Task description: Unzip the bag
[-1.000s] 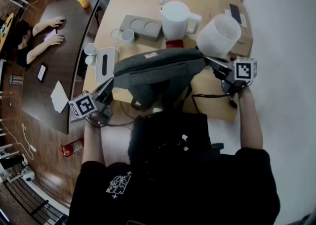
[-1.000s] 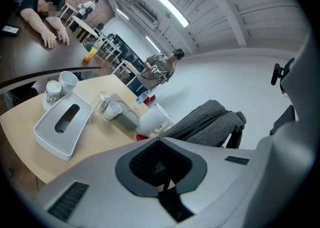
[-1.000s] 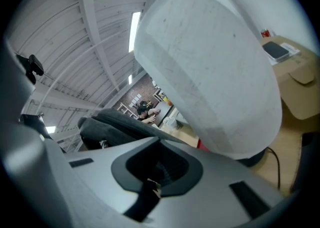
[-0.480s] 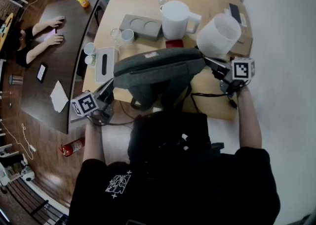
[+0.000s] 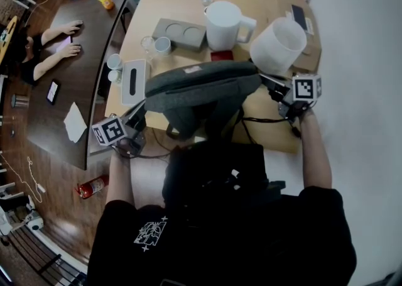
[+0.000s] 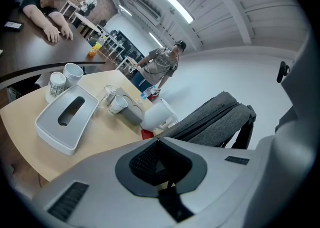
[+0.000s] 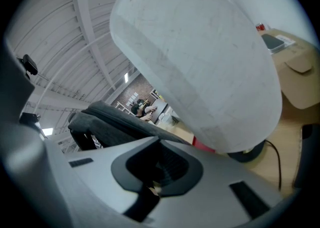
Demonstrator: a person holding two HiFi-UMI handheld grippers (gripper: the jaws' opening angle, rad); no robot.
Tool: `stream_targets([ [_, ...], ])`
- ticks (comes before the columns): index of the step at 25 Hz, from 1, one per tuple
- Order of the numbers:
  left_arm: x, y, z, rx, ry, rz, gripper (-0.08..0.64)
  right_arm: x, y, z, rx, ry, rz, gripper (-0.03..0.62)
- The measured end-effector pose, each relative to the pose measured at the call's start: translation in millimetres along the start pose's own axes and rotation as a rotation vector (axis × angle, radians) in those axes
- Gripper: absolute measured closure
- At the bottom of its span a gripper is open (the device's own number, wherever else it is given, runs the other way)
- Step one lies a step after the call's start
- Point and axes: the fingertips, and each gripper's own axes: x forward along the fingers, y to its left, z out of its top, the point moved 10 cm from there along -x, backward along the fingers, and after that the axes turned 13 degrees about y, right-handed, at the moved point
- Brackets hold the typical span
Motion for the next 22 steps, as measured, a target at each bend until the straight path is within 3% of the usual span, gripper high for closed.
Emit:
stream_targets([
  [9,4,7,-5,-0.021,0.007,0.003,0.557,8,-8,-6,0.029,0.01,0.013,0.577],
  [12,5,10,-8,-0.032,0.014,0.015,0.557,7,-8,-5,0.014,0.016,-0.017,0.577],
  [22,9,14,-9,-0.03,0.027,0.025,0.557,13,-13,-11,0.071,0.004,0.034,0.577],
])
